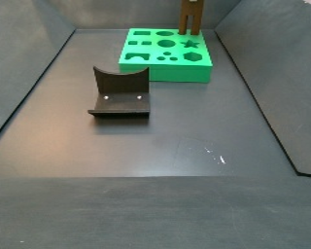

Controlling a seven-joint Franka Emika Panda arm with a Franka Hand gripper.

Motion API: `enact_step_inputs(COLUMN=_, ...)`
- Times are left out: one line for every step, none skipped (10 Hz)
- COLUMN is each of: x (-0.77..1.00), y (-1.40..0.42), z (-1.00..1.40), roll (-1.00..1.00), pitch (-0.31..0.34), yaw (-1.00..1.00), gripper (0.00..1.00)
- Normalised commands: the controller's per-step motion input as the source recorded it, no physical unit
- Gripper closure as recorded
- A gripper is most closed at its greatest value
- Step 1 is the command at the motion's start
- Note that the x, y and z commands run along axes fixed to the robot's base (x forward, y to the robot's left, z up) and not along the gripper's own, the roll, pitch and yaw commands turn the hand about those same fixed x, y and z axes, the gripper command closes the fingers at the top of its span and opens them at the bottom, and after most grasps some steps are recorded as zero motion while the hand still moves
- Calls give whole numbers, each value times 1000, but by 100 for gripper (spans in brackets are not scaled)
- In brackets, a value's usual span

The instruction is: Insert the square-circle object.

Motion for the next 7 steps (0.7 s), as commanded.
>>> enact_step_inputs(x=109, y=-34, z=-546, roll=91, pitch=-51, yaw=-320, gripper=100)
enact_step_inputs(x=40, y=0, z=-377, roll=0, pitch=-27, yaw=-203, gripper=100)
enact_step_inputs(x=0, y=0, z=-311, roll=0, pitch=-47, yaw=0, gripper=100)
enact_step_inputs(x=0, y=0, z=-483, roll=-10, pitch=-74, yaw=0, gripper=100)
enact_step_inputs(x=-29, y=0, z=-437, roll=-143, pitch=-121, yaw=0, gripper=100)
enact_step_inputs(x=0, y=0, z=-331, roll=-140, pitch=0, yaw=0, gripper=100)
enact_step_inputs(x=11, y=0, z=0, roll=0, pitch=13, yaw=0, gripper=100)
